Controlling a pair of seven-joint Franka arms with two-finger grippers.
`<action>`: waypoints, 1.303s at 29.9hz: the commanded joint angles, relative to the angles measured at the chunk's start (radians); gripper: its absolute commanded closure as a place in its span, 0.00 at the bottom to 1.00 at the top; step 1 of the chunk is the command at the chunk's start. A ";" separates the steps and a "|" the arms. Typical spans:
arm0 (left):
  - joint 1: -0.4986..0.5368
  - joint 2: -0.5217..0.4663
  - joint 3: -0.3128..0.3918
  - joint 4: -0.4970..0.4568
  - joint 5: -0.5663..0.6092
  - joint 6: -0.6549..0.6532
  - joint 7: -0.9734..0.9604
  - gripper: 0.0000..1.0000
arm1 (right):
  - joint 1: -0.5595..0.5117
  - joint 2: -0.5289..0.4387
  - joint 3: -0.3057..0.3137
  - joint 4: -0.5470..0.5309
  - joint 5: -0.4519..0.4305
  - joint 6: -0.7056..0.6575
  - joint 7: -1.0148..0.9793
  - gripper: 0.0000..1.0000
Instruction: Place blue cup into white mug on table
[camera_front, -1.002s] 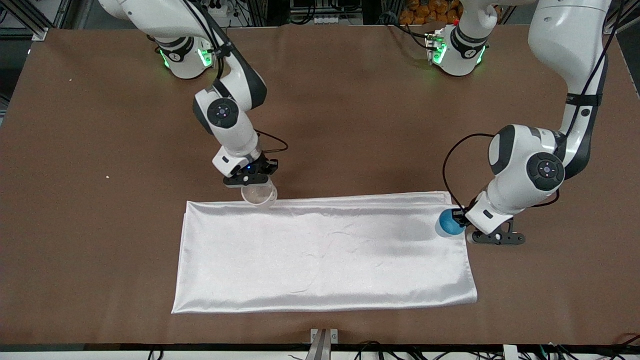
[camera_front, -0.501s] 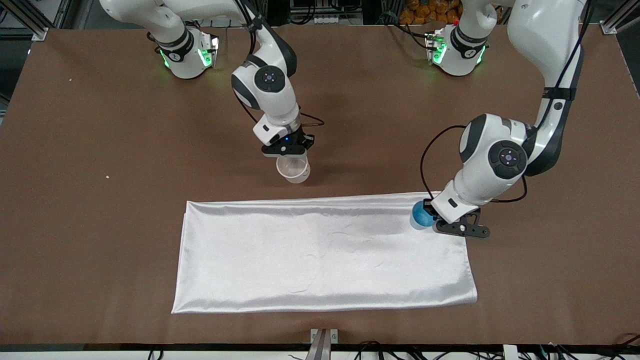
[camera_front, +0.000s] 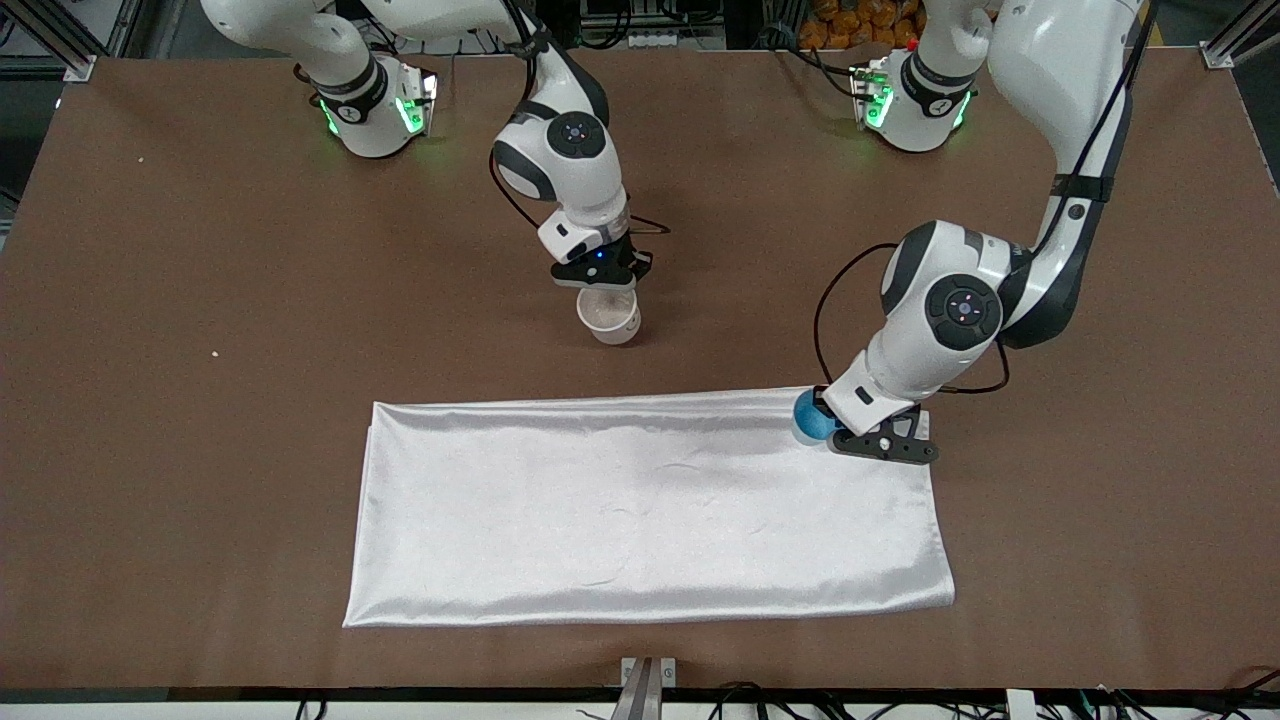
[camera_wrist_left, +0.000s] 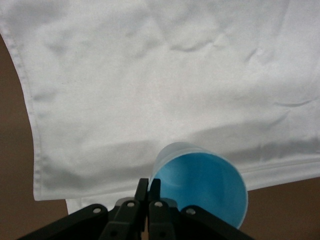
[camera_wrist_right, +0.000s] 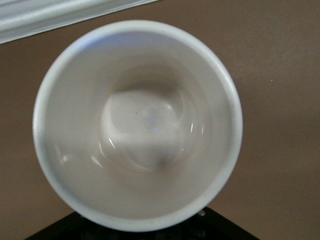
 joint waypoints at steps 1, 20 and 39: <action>-0.039 0.004 0.007 0.002 0.030 -0.009 -0.081 1.00 | 0.041 0.039 -0.013 0.003 -0.033 0.041 0.079 1.00; -0.076 -0.011 0.010 0.004 0.031 -0.054 -0.152 1.00 | 0.054 0.052 -0.023 0.009 -0.031 0.026 0.206 0.00; -0.089 -0.071 0.002 0.008 0.030 -0.144 -0.183 1.00 | 0.022 -0.129 -0.021 0.020 -0.030 -0.205 0.088 0.00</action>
